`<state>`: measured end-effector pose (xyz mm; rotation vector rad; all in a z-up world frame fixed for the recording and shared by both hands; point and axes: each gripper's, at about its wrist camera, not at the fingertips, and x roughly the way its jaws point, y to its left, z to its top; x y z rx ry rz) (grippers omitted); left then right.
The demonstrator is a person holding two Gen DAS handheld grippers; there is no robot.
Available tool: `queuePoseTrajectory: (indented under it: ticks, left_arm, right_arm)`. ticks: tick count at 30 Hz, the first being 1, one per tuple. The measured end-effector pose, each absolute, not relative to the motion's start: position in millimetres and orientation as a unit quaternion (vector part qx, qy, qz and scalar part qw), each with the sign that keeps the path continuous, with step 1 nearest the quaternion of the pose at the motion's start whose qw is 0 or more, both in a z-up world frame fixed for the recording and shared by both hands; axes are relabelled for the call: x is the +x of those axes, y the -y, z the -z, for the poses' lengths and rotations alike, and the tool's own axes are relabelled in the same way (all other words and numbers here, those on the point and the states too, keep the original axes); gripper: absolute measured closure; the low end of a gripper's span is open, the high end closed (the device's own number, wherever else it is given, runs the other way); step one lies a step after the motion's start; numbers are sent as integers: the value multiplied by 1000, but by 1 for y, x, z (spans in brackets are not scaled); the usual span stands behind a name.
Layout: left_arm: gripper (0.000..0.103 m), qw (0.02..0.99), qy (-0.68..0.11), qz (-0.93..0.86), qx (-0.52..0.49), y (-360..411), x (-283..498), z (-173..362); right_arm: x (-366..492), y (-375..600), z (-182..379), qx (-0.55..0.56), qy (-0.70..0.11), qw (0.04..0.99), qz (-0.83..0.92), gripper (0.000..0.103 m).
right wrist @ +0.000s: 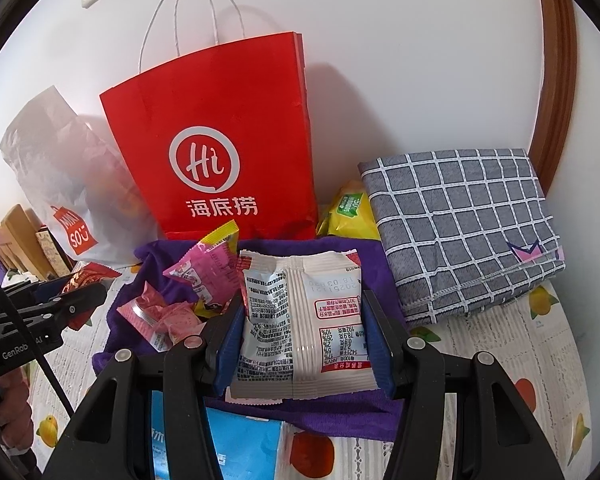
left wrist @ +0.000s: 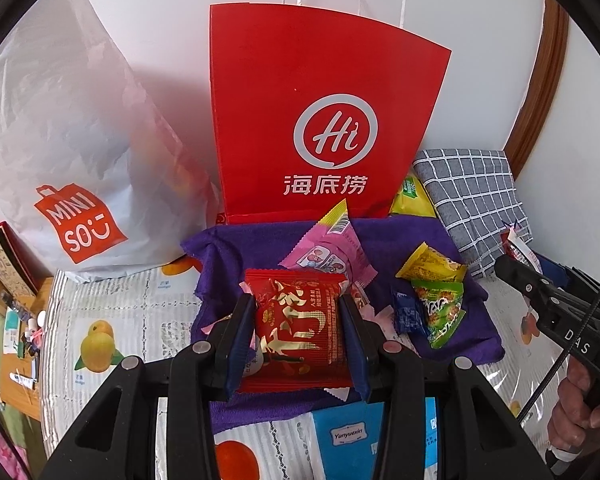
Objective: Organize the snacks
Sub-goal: 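Move both held packets over the purple towel, then lower both held packets onto the snack pile on the towel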
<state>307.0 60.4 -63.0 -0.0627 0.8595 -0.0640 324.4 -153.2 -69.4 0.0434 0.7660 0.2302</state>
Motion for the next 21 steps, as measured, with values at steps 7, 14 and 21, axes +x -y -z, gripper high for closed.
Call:
queuePoseTrajectory:
  ticks: [7, 14, 21]
  left_arm:
    - [63, 907, -418, 32, -32, -58, 313, 64]
    - [63, 904, -423, 34, -41, -59, 319, 68]
    - [63, 903, -425, 35, -51, -59, 325, 70]
  right_arm:
    - [331, 155, 74, 20, -375, 920, -114, 49]
    - [338, 156, 78, 17, -377, 918, -118, 49]
    - [343, 154, 84, 13, -381, 916, -124, 49]
